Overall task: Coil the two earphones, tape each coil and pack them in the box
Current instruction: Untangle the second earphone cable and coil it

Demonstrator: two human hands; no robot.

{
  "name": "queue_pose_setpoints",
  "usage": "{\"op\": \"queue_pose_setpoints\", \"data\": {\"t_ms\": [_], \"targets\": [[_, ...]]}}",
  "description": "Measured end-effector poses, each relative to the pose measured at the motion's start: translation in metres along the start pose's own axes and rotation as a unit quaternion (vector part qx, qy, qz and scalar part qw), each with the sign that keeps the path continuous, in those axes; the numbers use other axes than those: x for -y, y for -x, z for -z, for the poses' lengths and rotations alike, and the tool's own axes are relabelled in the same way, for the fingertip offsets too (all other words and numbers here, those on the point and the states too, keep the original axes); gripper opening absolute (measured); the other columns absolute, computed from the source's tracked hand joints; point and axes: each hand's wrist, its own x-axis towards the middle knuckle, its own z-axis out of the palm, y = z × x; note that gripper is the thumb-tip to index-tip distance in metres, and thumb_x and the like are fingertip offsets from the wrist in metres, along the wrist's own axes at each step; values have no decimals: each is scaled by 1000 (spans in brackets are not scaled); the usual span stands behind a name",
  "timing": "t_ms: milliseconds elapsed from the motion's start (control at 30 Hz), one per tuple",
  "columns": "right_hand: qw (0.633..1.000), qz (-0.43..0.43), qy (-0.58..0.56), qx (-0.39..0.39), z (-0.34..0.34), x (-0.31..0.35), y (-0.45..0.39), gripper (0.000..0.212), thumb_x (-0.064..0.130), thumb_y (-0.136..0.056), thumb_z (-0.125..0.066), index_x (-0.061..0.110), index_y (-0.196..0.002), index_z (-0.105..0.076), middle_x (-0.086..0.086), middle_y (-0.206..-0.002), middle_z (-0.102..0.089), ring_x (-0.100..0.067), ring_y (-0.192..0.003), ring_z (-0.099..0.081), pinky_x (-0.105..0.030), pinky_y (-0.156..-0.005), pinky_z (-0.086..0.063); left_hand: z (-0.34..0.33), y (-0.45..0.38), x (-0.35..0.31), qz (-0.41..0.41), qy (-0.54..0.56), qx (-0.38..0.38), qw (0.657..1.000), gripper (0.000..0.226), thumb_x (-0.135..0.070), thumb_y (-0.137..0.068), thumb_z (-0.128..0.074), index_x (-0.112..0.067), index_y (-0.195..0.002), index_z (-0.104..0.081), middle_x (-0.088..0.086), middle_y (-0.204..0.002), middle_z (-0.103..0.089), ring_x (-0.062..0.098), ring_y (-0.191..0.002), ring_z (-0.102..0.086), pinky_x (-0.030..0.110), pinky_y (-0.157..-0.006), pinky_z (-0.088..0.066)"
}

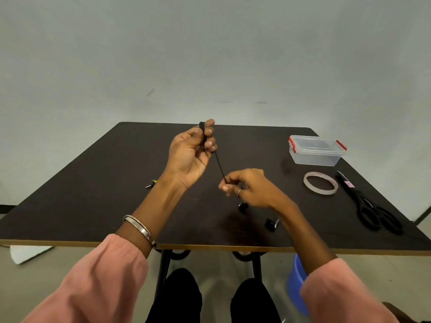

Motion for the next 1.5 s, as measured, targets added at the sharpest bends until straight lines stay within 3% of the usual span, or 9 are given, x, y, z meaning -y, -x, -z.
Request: {"op": "queue_pose_setpoints", "data": {"t_ms": [100, 233, 400, 467, 600, 800, 967, 1133, 1500], "targets": [[992, -5, 126, -7, -1, 18, -1, 12, 27, -94, -56, 30, -101, -65, 17, -95, -67, -3, -100, -54, -43, -106, -17, 0, -3, 3, -38, -79, -50, 995, 21, -1, -101, -33, 3, -108, -53, 4, -76, -63, 13, -58, -61, 23, -60, -52], [973, -4, 231, -17, 13, 36, -1, 16, 33, -94, -52, 28, -99, -66, 14, -97, -67, -9, -109, -52, -52, -107, -10, 4, -1, 16, -72, -316, -44, 945, 24, 0, -102, -28, -13, -98, -48, 7, -84, -63, 11, -67, -68, 24, -67, -55], [961, -30, 261, -82, 41, 43, -2, 17, 39, -88, -54, 31, -95, -67, 12, -92, -69, -10, -106, -56, -53, -107, -11, 16, 2, 21, -55, -548, 45, 833, 26, 1, -101, -32, 5, -124, -43, 11, -92, -67, 10, -72, -67, 24, -77, -57], [973, -33, 205, -96, 51, 38, -4, 13, 37, -86, -60, 30, -92, -68, 11, -90, -70, -11, -100, -61, -51, -108, -18, 12, 7, 20, -25, -567, 94, 818, 30, 2, -100, -33, 4, -129, -40, 5, -85, -67, 8, -68, -67, 23, -74, -57], [990, 1, -112, -83, 67, 23, -4, 15, 9, -86, -67, 10, -101, -69, -4, -86, -71, -16, -75, -68, -37, -85, -56, 8, 9, 17, 45, -527, 159, 833, 28, -5, -103, -31, -1, -128, -43, 0, -79, -63, 9, -58, -57, 26, -63, -49], [920, -35, -365, -140, 74, -3, -10, 17, -1, -89, -60, 2, -104, -68, -8, -74, -61, -11, -51, -49, -30, -54, -57, 1, 21, 17, 115, -460, 190, 860, 31, -14, -104, -31, -1, -126, -49, -2, -66, -45, 3, -51, -38, 16, -52, -35], [915, -45, -343, -207, 63, -19, -14, 12, 5, -89, -62, 8, -96, -72, -3, -70, -68, -6, -44, -40, -19, -39, -34, 1, 22, 15, 130, -274, 186, 935, 34, -17, -103, -33, 0, -119, -58, -2, -60, -38, 7, -48, -27, 18, -46, -27], [961, -18, -251, -117, 33, -21, -7, 15, 6, -92, -58, 2, -101, -70, -5, -76, -66, -4, -61, -58, -16, -59, -50, -1, 13, 1, 88, -60, 142, 984, 33, -17, -98, -37, 3, -114, -57, -6, -55, -37, 2, -40, -27, 18, -43, -23], [976, -10, -211, 42, 5, 8, 0, 26, 10, -97, -50, 2, -120, -59, -3, -69, -62, -12, -61, -62, -26, -63, -54, -8, -5, -10, -19, -31, -26, 999, 22, -3, -100, -34, 3, -107, -54, -1, -73, -58, 7, -50, -44, 20, -52, -41]]}}
